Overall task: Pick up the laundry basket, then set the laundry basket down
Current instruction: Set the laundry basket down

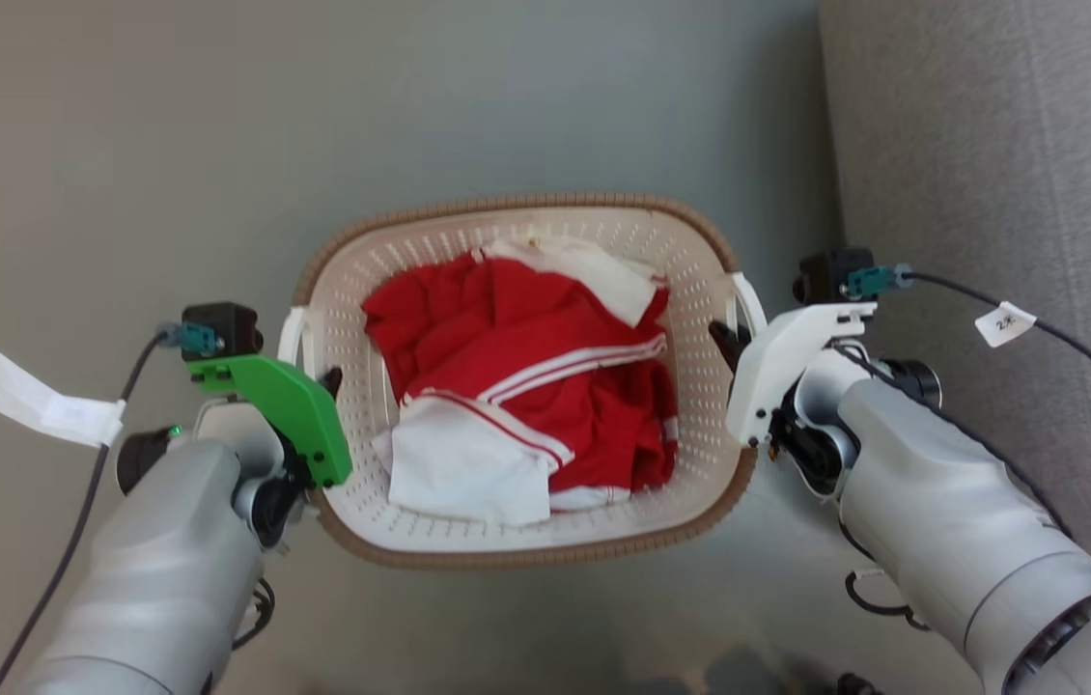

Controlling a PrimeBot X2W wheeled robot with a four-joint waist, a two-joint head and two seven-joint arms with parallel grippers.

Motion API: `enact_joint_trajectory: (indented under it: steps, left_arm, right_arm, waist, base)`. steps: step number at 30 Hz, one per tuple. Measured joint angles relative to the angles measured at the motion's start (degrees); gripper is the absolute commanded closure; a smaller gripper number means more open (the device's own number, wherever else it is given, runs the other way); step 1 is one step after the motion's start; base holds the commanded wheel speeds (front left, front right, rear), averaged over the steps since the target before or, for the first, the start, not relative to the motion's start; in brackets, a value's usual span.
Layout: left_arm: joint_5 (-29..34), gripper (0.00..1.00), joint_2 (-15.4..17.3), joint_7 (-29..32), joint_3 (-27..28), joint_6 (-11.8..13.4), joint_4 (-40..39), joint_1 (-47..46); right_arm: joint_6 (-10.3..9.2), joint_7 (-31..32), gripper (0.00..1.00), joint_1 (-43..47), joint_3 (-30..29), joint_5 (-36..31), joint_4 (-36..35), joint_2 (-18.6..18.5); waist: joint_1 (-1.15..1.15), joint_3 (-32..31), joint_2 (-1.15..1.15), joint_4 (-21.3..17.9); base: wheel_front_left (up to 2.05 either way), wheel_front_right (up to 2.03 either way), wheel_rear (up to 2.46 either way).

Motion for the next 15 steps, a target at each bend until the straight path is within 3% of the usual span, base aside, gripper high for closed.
enact_joint_trajectory:
  steps: [15]
  left_arm:
    - [0.7,1.00,1.6,-4.9,-0.1,-0.3,-1.2,-5.1]
  right_arm:
    - [-0.08,-5.2,1.00,-4.5,0.0,0.1,-1.2,-0.1]
  waist:
    - [0.00,11.8,0.00,0.1]
  base:
    - [0.00,0.00,0.00]
